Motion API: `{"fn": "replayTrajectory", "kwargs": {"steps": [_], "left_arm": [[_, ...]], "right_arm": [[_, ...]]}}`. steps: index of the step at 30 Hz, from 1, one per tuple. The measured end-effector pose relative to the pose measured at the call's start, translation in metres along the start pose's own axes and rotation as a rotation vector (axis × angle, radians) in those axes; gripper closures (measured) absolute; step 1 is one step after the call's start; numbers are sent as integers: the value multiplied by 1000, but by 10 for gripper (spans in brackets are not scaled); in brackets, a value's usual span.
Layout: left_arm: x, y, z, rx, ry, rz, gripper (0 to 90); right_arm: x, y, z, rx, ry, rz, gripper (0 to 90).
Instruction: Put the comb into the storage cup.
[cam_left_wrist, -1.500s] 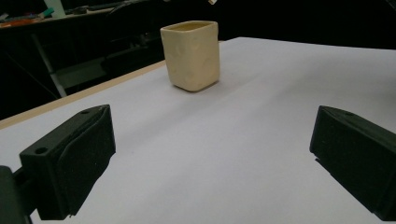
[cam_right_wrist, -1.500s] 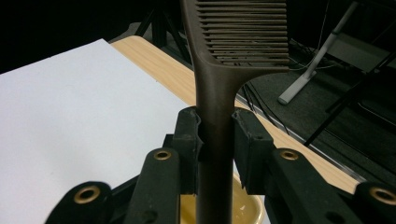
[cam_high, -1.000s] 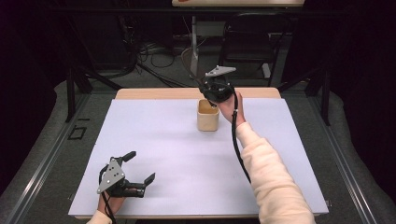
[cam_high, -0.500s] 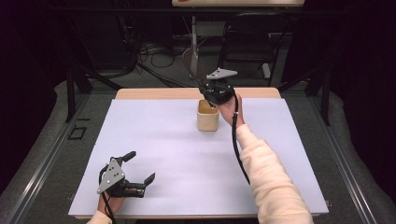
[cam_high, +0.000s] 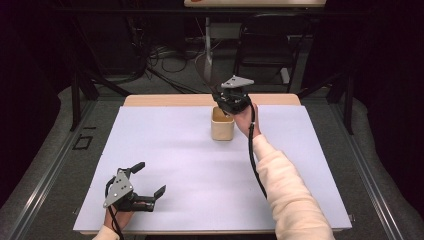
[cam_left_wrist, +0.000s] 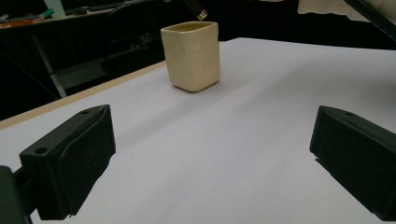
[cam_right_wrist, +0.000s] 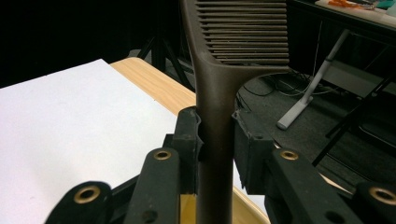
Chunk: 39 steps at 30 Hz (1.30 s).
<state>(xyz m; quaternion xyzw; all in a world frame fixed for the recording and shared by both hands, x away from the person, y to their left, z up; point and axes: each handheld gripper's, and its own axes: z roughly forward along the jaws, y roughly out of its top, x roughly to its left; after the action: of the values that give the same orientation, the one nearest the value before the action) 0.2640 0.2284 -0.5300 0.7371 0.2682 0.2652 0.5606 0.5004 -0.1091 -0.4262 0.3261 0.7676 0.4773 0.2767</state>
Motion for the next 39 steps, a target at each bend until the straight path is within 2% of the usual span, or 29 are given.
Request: {"fn": "replayTrajectory", "kwargs": {"steps": [19,39], "left_arm": [[-1,0,0,3,-2,6,2],[-1,0,1,4,-1,10,2]], "right_arm": [[1,-11,3,-53,23,-2,728],[4,-19,7,-52,29,-24,728]]}}
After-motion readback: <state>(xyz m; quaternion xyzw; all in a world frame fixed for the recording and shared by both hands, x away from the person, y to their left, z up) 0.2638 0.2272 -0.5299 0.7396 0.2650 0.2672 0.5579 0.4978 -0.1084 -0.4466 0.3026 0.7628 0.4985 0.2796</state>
